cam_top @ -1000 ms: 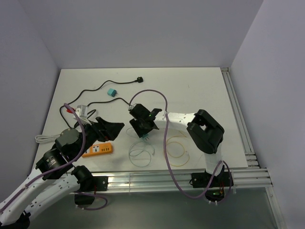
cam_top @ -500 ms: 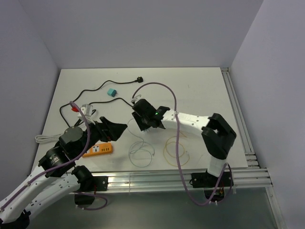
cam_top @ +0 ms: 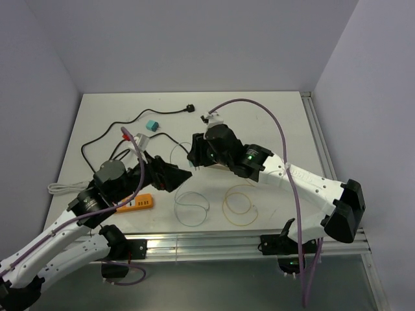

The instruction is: Insert the plug

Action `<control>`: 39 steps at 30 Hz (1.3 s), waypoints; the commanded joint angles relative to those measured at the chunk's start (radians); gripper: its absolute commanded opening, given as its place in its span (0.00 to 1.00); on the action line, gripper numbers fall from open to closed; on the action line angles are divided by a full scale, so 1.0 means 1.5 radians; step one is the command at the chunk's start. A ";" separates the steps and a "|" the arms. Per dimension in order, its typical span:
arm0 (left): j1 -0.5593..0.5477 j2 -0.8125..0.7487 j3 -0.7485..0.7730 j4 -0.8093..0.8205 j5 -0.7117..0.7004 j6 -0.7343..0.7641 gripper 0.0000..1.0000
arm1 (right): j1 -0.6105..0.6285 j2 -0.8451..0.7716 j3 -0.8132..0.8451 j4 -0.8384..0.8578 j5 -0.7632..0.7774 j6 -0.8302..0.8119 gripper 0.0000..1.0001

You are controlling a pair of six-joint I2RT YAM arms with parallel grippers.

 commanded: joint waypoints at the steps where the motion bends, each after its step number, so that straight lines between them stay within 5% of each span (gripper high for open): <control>1: 0.000 0.030 0.043 0.107 0.137 0.026 0.96 | 0.005 -0.036 0.008 -0.020 -0.053 0.111 0.00; 9: -0.001 0.054 0.033 0.224 0.261 0.022 0.94 | 0.015 -0.084 -0.020 0.018 -0.113 0.205 0.00; 21: -0.015 0.015 0.005 0.150 0.151 0.064 0.82 | 0.027 -0.124 -0.033 0.019 -0.028 0.291 0.00; 39: -0.017 0.034 -0.015 0.090 0.011 0.050 0.70 | 0.028 -0.182 -0.077 0.098 -0.064 0.355 0.00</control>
